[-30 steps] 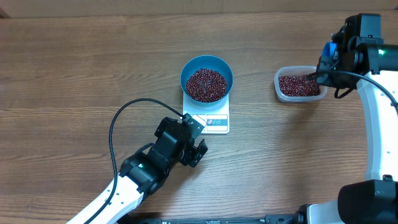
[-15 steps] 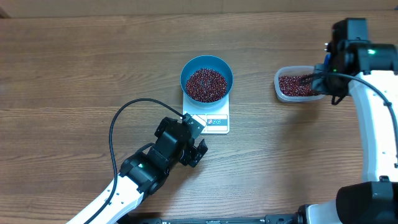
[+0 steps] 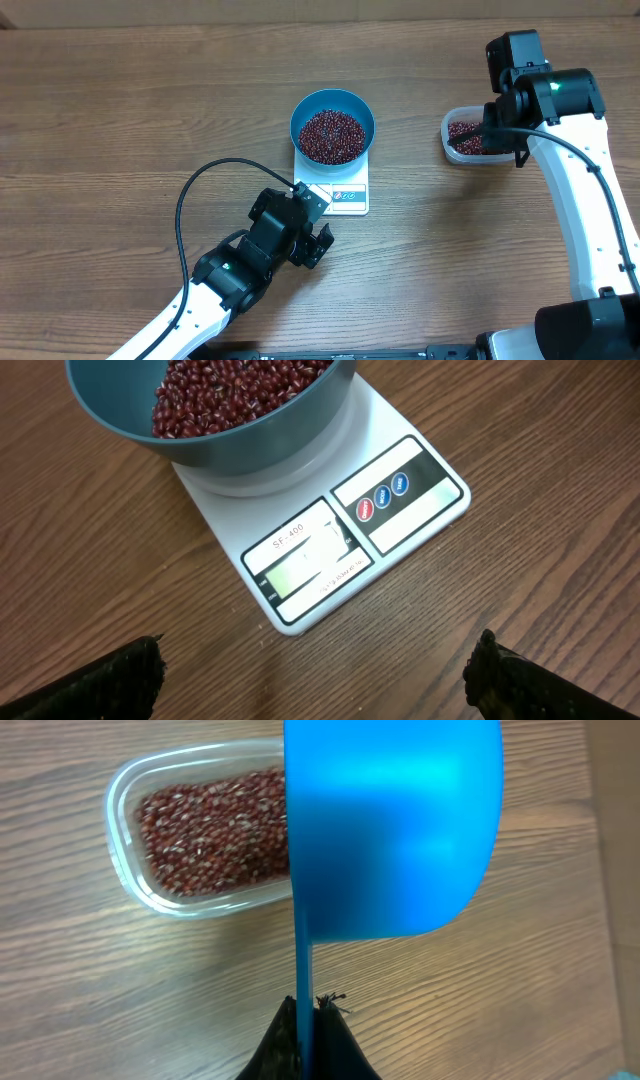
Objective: Scoop item into bowl and weigh 150g on scale
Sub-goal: 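Lower the blue scoop into the tub and release it, right gripper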
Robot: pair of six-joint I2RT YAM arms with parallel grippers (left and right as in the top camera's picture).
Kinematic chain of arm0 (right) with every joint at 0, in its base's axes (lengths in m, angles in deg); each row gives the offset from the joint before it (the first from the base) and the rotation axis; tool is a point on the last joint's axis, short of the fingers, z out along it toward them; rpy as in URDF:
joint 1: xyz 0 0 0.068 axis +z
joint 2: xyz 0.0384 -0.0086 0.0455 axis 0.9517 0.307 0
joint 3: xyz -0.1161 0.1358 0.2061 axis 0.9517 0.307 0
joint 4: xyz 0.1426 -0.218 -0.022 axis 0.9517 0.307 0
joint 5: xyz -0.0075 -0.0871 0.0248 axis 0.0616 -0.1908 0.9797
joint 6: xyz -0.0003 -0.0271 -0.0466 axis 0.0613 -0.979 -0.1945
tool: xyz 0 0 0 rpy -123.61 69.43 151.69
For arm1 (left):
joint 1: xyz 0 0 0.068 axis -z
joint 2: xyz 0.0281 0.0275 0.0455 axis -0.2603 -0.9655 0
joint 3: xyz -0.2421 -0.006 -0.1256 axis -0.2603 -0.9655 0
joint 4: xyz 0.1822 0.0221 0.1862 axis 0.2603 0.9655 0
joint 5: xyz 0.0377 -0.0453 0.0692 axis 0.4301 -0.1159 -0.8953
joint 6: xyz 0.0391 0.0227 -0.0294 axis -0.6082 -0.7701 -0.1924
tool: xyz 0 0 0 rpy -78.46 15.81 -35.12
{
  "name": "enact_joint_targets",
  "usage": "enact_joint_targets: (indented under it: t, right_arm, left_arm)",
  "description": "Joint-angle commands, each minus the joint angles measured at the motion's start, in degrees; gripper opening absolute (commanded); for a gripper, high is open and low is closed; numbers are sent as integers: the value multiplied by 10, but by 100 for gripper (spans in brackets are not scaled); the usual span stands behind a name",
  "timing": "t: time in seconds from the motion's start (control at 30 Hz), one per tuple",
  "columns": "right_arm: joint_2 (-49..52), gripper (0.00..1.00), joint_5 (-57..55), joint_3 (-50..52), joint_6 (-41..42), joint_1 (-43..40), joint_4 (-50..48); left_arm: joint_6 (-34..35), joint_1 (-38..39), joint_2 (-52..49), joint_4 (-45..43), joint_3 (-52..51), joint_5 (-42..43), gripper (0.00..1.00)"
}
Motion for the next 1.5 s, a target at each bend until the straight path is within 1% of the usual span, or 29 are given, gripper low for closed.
enact_joint_targets:
  t: [0.0,0.07,0.23,0.3,0.53,0.73,0.97,1.13,1.23,1.27,1.47]
  right_arm:
    - [-10,4,-35,-17,38,2,-11]
    - [-10,4,-26,-17,73,2,-23]
    - [-6,4,80,-16,189,-3,-49]
    - [-2,4,99,-16,231,-5,-50]
    - [6,4,100,17,375,-8,-64]
    - [7,4,106,54,481,-8,-78]
    - [7,4,184,118,487,-8,-180]
    - [7,4,199,184,487,-8,-263]
    - [7,4,218,206,485,-8,-308]
    - [7,5,218,206,485,-8,-311]
    - [7,29,218,208,485,-8,-323]
  left_arm:
    - [-7,-2,5,0,-4,0,100]
    - [-7,-2,5,0,-4,0,100]
    - [-7,-2,5,0,-4,0,99]
    - [-7,-2,5,0,-4,0,100]
    - [-7,-2,5,0,-4,0,100]
    - [-7,-3,5,0,-4,0,100]
    - [-7,-2,5,0,-4,0,99]
    - [-7,-3,5,0,-4,0,100]
    - [-7,-2,5,0,-4,0,99]
    - [-7,-2,5,0,-4,0,100]
    - [-7,-2,5,0,-4,0,99]
